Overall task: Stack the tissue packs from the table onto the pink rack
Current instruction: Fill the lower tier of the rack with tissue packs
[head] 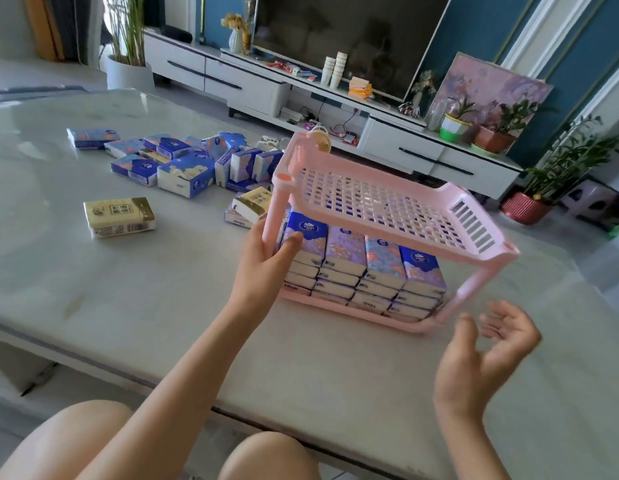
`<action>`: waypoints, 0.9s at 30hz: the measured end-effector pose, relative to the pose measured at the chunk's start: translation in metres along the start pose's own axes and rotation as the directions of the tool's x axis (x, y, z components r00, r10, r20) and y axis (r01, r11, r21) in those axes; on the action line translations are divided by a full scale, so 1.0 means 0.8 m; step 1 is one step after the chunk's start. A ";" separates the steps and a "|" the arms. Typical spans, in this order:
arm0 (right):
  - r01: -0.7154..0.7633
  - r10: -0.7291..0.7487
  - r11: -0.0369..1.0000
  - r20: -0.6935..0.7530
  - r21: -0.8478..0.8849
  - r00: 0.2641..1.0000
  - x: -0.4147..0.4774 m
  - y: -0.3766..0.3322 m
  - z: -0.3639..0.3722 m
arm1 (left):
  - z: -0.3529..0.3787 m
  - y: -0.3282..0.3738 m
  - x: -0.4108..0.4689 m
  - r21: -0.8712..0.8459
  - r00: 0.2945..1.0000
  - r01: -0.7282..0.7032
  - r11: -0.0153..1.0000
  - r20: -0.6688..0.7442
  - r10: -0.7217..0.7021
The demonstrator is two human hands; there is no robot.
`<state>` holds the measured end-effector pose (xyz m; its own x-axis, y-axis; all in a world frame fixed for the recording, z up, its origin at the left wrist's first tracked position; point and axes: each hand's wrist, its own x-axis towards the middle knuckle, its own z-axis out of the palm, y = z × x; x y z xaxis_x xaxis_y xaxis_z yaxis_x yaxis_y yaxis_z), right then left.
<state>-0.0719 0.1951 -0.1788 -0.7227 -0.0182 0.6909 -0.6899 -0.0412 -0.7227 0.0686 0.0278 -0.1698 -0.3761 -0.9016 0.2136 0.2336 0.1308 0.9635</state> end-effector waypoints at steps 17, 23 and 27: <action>-0.557 0.397 0.786 0.474 0.266 0.786 0.092 0.000 -0.008 | 0.016 0.072 -0.010 -0.039 0.990 -0.089 0.995 -0.111 0.084; -0.589 0.429 0.793 0.543 0.156 0.722 0.113 -0.019 -0.012 | 0.012 0.094 0.009 0.014 0.990 0.115 0.993 -0.083 -0.114; -0.613 0.450 0.768 0.523 0.187 0.723 0.114 -0.025 -0.018 | 0.011 0.094 0.007 0.040 0.986 0.145 0.989 -0.083 -0.141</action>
<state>-0.1245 0.2085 -0.1014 -0.8118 -0.5544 0.1834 -0.0789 -0.2070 -0.9752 0.0759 0.0361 -0.0944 -0.3296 -0.9421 0.0610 0.1409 0.0147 0.9899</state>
